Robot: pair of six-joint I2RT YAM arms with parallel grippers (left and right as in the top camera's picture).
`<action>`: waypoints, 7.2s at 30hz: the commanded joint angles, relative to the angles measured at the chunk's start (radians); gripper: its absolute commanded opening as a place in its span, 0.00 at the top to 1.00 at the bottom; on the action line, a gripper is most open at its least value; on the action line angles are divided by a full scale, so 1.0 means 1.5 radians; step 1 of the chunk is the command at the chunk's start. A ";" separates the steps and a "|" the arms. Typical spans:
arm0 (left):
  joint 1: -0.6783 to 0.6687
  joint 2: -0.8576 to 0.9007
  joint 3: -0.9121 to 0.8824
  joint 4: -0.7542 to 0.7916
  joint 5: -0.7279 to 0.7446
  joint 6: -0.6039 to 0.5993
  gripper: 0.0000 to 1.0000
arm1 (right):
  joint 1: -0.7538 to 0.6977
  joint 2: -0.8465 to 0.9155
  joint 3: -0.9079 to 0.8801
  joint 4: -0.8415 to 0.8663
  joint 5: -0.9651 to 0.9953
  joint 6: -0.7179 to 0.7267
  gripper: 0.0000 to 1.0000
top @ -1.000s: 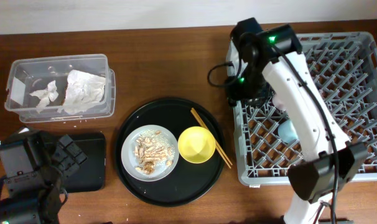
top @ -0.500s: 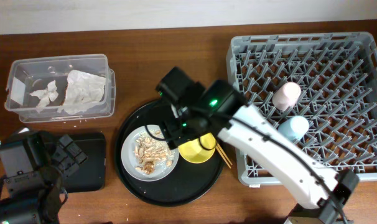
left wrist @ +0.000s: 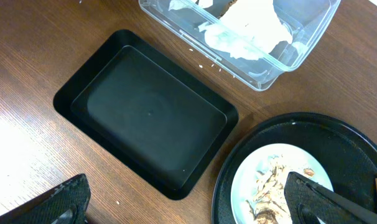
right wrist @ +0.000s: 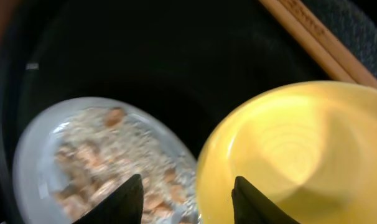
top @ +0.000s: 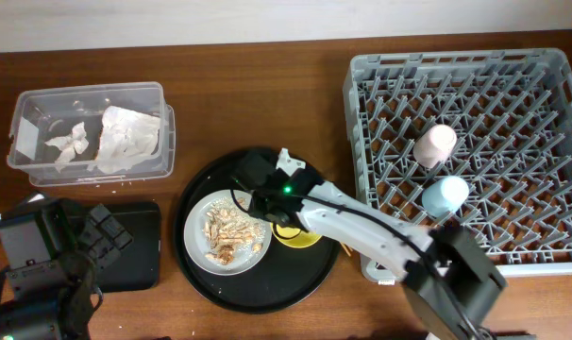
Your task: Sort waste into correct bins and load items into the dishwasher rack
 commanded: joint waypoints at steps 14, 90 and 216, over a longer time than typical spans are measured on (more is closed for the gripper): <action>0.003 -0.003 0.003 -0.001 0.000 -0.008 0.01 | 0.000 0.075 0.004 -0.002 0.002 0.036 0.83; 0.003 -0.003 0.003 -0.001 0.000 -0.008 0.01 | -1.047 0.133 0.201 -0.349 -0.880 -0.892 0.94; 0.003 -0.003 0.003 -0.001 0.000 -0.008 0.01 | -0.107 0.179 0.168 -0.252 0.004 -0.544 0.60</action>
